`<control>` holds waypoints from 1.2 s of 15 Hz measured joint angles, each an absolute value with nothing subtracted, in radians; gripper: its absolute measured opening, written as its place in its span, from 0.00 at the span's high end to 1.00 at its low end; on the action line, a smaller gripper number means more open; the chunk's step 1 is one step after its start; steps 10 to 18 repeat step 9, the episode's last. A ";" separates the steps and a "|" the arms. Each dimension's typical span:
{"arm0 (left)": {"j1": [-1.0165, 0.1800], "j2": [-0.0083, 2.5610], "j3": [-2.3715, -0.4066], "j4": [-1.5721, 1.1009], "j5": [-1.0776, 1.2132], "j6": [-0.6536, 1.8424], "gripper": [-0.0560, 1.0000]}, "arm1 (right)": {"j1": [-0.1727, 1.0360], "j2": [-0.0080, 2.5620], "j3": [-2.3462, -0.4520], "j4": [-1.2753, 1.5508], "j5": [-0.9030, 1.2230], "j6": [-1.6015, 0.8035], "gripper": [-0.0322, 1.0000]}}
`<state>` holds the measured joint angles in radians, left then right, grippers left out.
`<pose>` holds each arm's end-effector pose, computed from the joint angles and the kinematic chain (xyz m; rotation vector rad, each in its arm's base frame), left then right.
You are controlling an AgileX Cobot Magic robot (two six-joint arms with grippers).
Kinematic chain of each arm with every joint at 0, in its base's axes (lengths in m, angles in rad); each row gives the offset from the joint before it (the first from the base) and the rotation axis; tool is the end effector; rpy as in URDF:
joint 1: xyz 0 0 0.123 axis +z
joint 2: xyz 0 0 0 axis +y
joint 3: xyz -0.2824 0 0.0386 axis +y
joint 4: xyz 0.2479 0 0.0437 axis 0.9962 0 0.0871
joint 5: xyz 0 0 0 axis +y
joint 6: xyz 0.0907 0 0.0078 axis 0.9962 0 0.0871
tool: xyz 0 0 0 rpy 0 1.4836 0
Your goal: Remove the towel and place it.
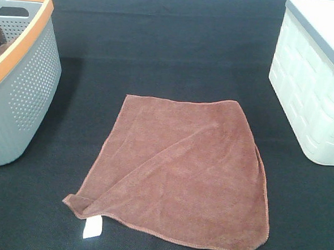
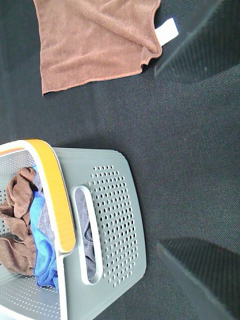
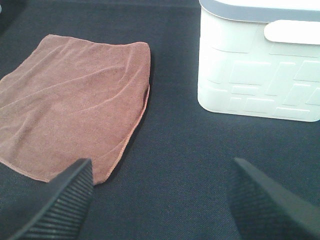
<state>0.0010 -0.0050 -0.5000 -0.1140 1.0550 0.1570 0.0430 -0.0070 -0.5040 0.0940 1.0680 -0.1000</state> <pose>-0.0057 -0.0090 0.2780 0.1632 2.0220 -0.0366 -0.0072 0.0072 0.2779 -0.1509 2.0323 0.0766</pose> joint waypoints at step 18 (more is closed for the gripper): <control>0.001 -0.005 -0.500 -0.114 1.055 0.157 0.19 | 0.043 -0.007 -0.504 0.094 1.068 -0.100 0.28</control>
